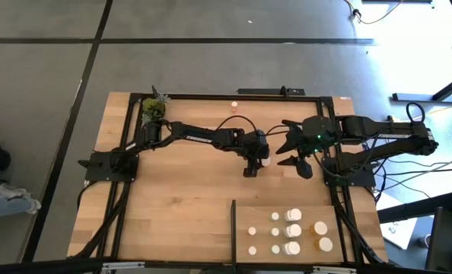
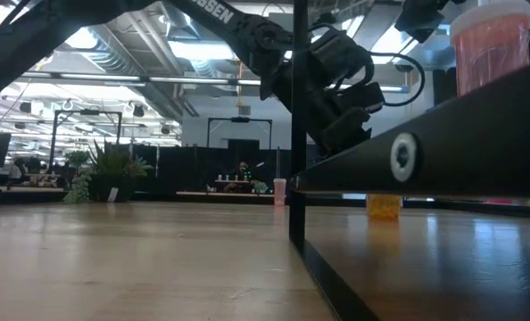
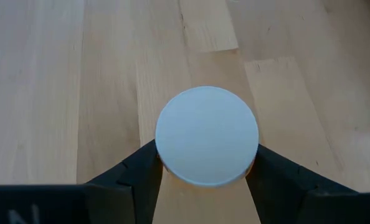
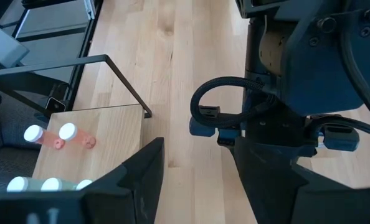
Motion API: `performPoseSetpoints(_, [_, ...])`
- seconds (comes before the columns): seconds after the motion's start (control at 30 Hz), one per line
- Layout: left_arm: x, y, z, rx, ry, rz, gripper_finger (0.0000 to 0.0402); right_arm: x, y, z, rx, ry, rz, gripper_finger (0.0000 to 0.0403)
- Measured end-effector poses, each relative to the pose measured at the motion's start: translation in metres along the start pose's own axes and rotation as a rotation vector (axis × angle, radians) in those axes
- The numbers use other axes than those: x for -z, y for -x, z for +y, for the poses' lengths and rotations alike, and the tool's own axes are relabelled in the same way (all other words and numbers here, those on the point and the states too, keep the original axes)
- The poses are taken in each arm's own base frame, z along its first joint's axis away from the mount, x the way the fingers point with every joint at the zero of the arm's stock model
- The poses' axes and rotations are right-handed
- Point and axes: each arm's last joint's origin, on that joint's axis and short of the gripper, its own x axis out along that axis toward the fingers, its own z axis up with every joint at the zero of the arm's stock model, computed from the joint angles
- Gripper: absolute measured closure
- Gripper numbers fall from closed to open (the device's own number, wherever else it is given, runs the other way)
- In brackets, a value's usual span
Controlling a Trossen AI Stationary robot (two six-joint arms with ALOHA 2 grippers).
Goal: Pick and place medicine bottles onto shelf by color
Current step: Put the orange pill bottle on the shelf aligned with the other orange pill bottles
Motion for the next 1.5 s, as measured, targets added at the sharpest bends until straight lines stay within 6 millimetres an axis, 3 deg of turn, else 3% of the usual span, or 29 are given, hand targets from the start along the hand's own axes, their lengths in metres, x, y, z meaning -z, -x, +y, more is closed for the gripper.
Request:
performPoseSetpoints(0.17, [0.0, -0.001, 0.001, -0.001, 0.007, -0.004, 0.0182, 0.0, 0.0, 0.0, 0.0, 0.0, 0.0, 0.0205])
performPoseSetpoints(0.47, [0.003, -0.001, 0.002, -0.043, 0.032, 0.023, 0.0094, 0.0, 0.0, 0.0, 0.0, 0.0, 0.0, 0.0205])
performPoseSetpoints(1.0, [-0.015, 0.05, -0.012, -0.045, 0.02, 0.085, 0.0081, 0.0, 0.0, 0.0, -0.001, 0.001, -0.003, 0.0205])
performPoseSetpoints(1.27, [-0.021, 0.088, -0.013, -0.084, 0.071, 0.137, 0.0085, -0.001, 0.0, 0.0, -0.001, 0.001, -0.009, 0.0205])
performPoseSetpoints(1.5, [-0.031, 0.131, -0.008, -0.269, 0.124, 0.118, 0.0085, -0.003, 0.0, 0.0, -0.004, 0.006, -0.028, 0.0205])
